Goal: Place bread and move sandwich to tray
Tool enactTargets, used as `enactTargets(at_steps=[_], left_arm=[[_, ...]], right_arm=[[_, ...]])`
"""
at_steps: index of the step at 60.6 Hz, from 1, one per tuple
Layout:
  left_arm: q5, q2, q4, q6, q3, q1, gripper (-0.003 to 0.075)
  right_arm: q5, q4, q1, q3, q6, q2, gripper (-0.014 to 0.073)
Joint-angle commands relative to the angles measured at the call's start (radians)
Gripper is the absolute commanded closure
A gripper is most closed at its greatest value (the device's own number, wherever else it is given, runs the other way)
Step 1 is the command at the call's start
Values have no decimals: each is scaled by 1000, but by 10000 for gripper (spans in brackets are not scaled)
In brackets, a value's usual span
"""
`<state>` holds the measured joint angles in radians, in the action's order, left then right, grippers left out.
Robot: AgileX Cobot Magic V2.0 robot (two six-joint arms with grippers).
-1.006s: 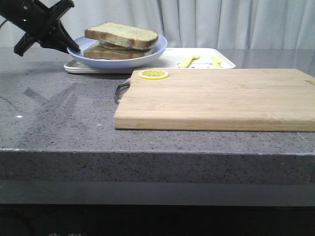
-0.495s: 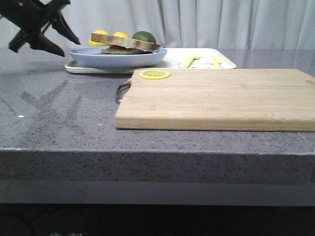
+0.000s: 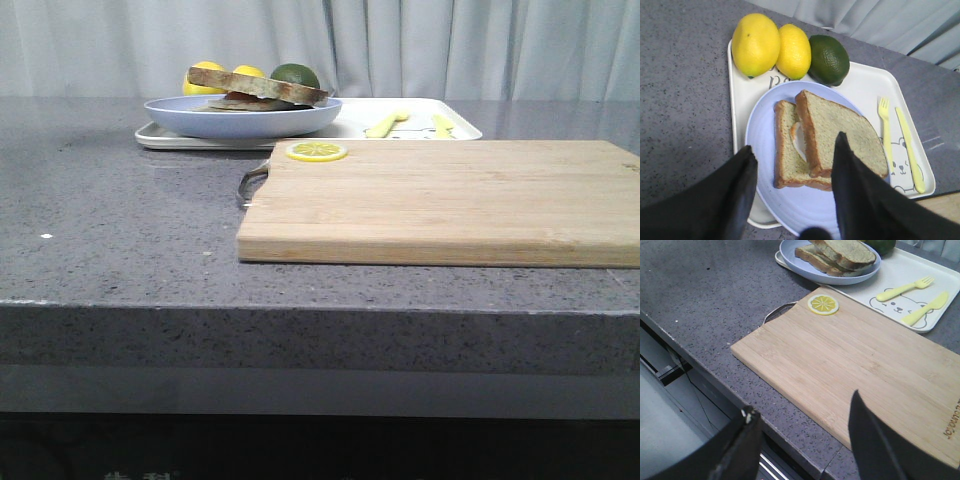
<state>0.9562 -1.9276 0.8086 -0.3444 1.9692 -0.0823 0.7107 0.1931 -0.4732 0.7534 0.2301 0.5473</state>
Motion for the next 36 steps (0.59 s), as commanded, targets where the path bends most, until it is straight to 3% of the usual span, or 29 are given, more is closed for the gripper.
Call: enactTargets(at_steps=[1,26,36], left_arm=[[-56,121,35,-49,-43,2,370],[-167,501,20,-225,-539,25,370],[-179,660,-121,-216,-693,102,370]], right_arm=[[-73,-1,1,28,1,1,182],[-73,-1,1,28,1,1,182],[-73,-1,1,28,1,1,182]])
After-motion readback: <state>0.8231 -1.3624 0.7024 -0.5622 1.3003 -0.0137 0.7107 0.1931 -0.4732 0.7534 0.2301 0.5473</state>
